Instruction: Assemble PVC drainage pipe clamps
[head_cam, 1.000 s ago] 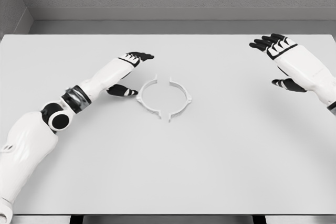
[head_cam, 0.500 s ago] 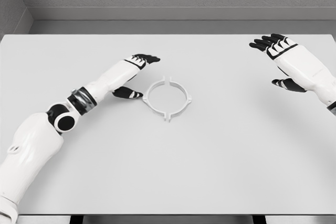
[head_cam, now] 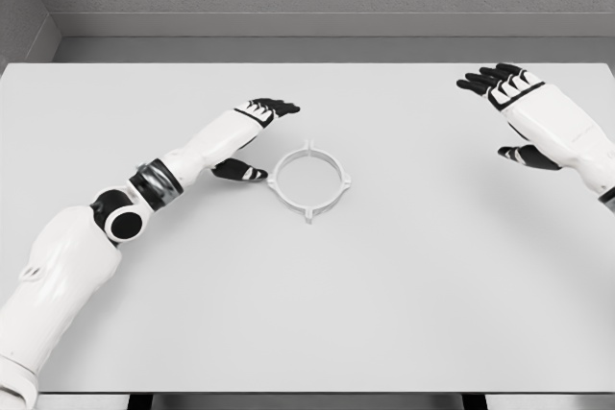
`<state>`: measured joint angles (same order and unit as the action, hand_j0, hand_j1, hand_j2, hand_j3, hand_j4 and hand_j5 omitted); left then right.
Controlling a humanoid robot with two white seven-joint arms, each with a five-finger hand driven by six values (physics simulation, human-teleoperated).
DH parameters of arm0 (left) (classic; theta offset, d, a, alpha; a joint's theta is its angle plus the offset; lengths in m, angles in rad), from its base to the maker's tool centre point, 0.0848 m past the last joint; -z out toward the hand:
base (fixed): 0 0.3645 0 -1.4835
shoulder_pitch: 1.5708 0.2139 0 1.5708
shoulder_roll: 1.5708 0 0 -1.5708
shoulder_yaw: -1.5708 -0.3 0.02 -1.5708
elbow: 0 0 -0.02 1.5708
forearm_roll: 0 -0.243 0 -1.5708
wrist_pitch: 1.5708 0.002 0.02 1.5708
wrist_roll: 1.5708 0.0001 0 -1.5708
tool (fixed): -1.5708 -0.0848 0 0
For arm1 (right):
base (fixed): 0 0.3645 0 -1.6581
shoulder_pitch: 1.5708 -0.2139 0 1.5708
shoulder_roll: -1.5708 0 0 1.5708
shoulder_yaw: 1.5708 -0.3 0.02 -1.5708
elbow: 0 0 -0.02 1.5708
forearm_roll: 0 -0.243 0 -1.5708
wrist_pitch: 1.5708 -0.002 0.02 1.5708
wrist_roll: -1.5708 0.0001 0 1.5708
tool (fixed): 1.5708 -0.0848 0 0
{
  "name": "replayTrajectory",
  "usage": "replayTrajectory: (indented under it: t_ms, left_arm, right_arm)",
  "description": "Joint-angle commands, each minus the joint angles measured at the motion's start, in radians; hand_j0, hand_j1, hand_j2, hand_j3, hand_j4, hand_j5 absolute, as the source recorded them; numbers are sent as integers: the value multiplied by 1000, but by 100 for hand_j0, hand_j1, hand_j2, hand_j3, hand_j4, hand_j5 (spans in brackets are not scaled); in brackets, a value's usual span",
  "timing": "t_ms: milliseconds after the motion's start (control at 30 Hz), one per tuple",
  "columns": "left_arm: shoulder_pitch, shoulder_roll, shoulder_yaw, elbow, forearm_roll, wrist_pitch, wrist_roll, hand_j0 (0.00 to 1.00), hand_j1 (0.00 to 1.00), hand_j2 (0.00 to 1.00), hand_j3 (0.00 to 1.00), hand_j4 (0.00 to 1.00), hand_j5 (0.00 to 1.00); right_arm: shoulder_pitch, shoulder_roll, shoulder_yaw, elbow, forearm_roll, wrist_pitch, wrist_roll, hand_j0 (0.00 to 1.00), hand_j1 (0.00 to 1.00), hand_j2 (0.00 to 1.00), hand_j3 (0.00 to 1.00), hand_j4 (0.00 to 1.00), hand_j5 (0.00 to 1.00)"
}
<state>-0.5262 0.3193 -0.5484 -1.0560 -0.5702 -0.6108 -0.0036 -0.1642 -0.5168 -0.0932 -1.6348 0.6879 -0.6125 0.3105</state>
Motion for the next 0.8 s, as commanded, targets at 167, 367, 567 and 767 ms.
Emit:
replayTrajectory:
  t_ms: [167, 367, 567, 767]
  left_arm:
    - [3, -11, 1, -1, -11, 0, 1, 100, 100, 100, 100, 100, 100]
    - [-17, 26, 64, 8, 4, 0, 1, 100, 100, 100, 100, 100, 100]
    - [-18, 279, 173, 1, 10, 0, 2, 100, 100, 100, 100, 100, 100]
    - [34, 412, 242, 8, 10, 0, 2, 100, 100, 100, 100, 100, 100]
  right_arm:
    - [0, -2, 0, 0, -7, 2, -1, 100, 100, 100, 100, 100, 100]
    - [0, 0, 0, 0, -7, 2, -1, 100, 100, 100, 100, 100, 100]
    - [0, -2, 0, 0, -7, 2, -1, 100, 100, 100, 100, 100, 100]
    - [2, -2, 0, 0, -7, 2, -1, 100, 100, 100, 100, 100, 100]
